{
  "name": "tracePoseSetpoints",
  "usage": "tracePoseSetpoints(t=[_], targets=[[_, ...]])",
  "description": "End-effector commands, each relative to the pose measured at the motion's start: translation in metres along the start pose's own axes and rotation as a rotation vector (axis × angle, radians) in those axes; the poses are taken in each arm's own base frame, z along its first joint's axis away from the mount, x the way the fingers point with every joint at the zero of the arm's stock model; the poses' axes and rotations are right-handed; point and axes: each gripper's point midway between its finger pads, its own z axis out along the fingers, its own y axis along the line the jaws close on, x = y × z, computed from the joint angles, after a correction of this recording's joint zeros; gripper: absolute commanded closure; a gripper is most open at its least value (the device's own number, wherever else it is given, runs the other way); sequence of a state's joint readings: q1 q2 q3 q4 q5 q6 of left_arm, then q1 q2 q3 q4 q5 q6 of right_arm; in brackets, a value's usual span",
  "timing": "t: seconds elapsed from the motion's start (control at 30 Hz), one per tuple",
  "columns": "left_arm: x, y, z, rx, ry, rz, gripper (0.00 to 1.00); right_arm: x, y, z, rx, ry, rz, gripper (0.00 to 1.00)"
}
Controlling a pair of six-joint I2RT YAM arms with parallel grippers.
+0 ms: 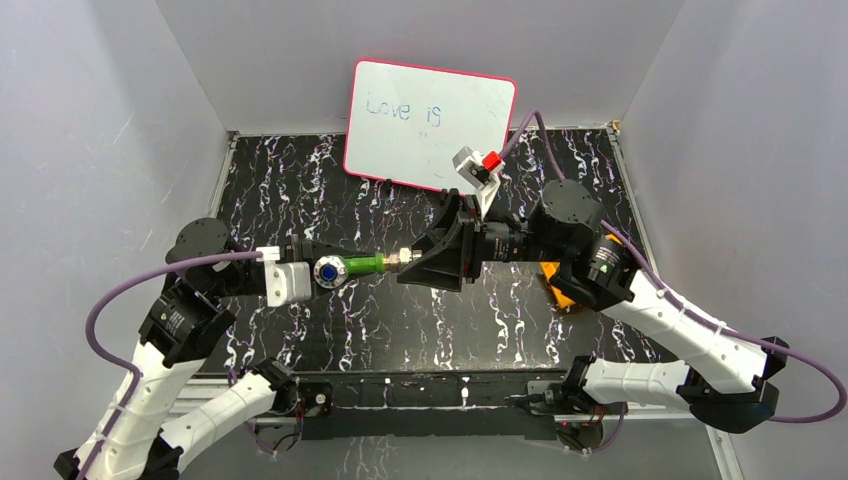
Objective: Install the water faucets
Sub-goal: Install the water faucet onto the adaptor.
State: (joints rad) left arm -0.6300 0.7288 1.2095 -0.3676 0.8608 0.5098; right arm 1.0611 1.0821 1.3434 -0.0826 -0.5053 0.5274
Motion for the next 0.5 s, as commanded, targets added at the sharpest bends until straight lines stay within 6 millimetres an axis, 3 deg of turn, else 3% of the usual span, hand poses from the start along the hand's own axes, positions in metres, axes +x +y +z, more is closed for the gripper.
tracePoseSetpoints(t=[0.0,0.47], targets=[[-0.002,0.000,0.007,0.048,-0.038,0.127,1.00,-0.005,0.000,0.014,-0.011,-0.024,0.143,1.00],[0.000,0.012,0.009,0.028,-0.025,0.264,1.00,0.001,-0.005,0.017,0.029,-0.079,0.554,1.00]])
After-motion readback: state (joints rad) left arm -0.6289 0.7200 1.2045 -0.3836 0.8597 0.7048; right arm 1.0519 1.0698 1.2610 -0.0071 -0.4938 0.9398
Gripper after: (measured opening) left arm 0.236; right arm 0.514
